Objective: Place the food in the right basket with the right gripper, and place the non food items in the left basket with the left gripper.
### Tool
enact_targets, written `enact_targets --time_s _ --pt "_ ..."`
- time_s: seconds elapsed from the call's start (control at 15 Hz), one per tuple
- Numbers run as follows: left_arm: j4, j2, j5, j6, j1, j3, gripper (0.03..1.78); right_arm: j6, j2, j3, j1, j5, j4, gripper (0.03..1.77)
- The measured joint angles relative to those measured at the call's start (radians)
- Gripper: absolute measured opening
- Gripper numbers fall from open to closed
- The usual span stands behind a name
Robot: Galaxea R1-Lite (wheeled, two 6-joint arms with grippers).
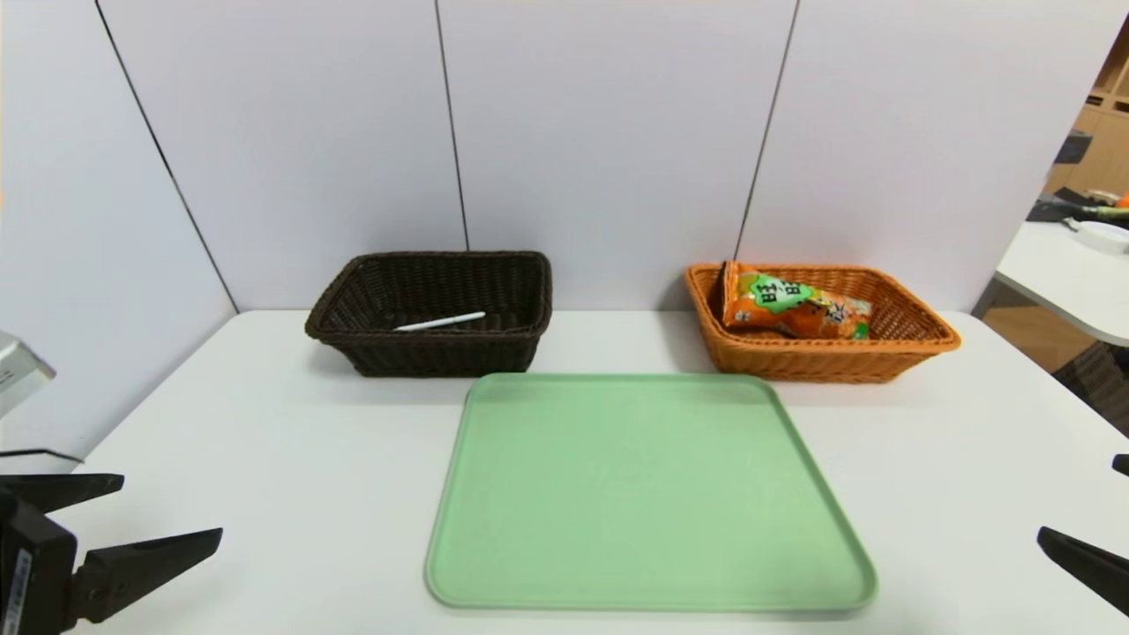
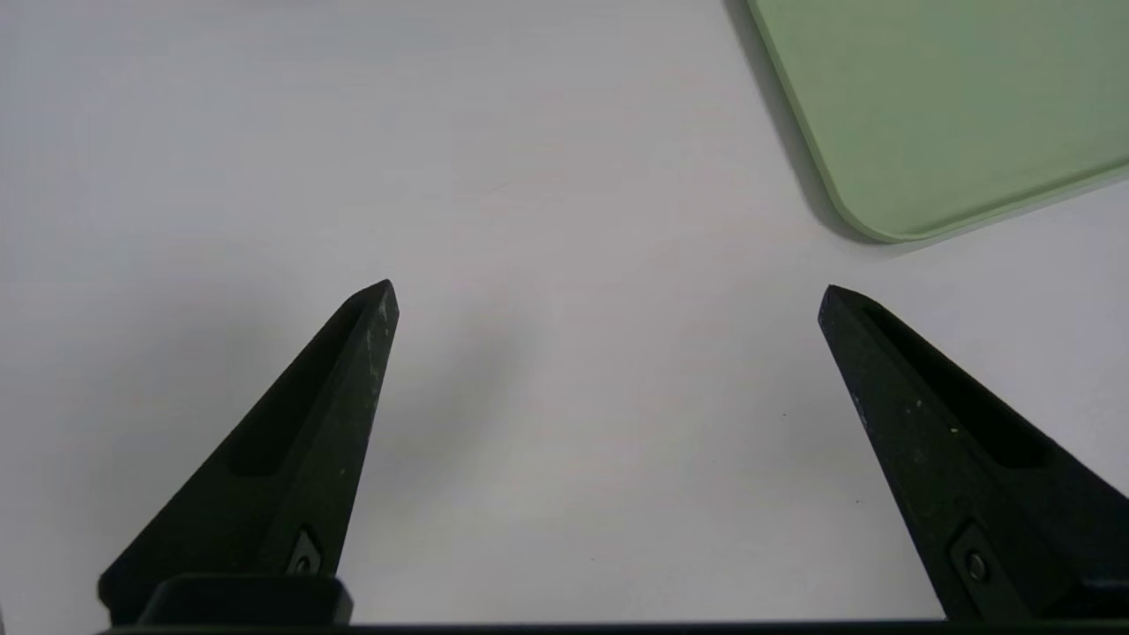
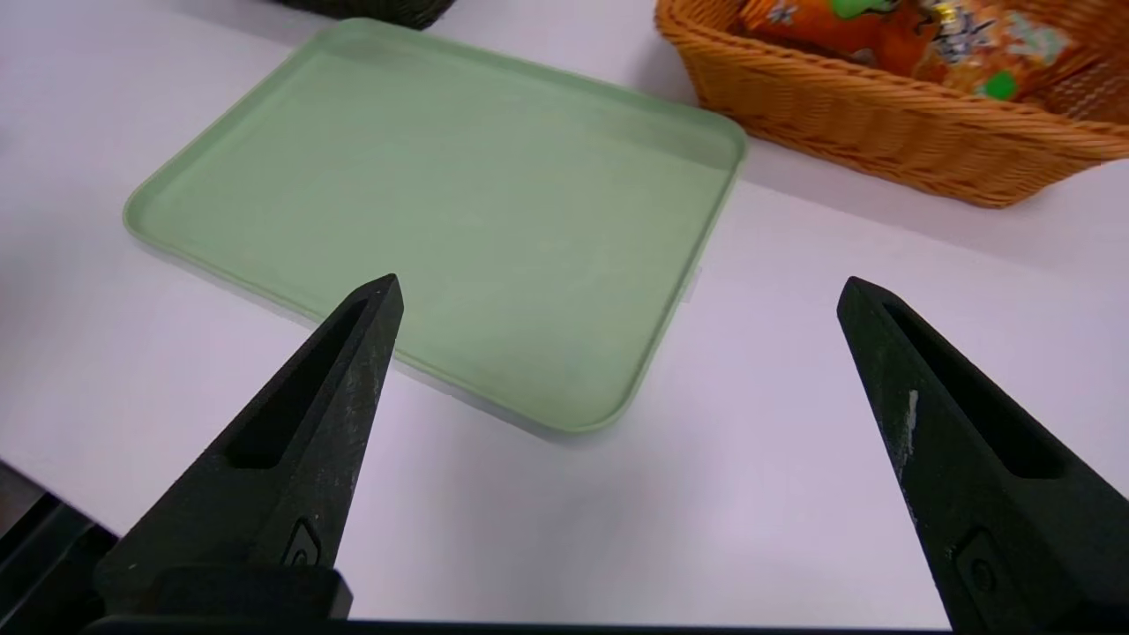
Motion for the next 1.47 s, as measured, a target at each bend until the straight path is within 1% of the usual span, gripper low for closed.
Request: enact_targets --time_s 0.13,0.27,0.53,0.67,0.93,1.27,1.47 --pt "-0.009 -0.066 0.003 -0.008 0.000 0.048 1.69 -0.001 -0.057 0.004 -0.032 -0.003 0.016 1.70" --pt "-0.012 -0.126 0.004 -0.023 0.007 0.090 1.69 -0.011 -0.114 0.006 -0.069 -0.003 0.059 1.70" --pt "-0.027 -0.245 0.000 -0.022 0.052 0.173 1.69 -0.024 -0.203 0.016 -0.119 -0.003 0.100 1.70" --pt "-0.029 -0.304 0.000 -0.020 0.077 0.210 1.69 -0.034 -0.238 0.021 -0.169 0.007 0.108 1.70" --pt "-0.033 -0.425 -0.004 0.011 0.106 0.305 1.69 -0.068 -0.291 0.049 -0.231 0.013 0.110 1.70" --pt "-0.065 -0.577 -0.018 0.011 0.109 0.413 1.69 -0.080 -0.344 0.071 -0.259 0.008 0.144 1.70" --pt "-0.067 -0.651 -0.018 0.011 0.115 0.475 1.69 -0.112 -0.386 0.072 -0.277 0.010 0.223 1.70"
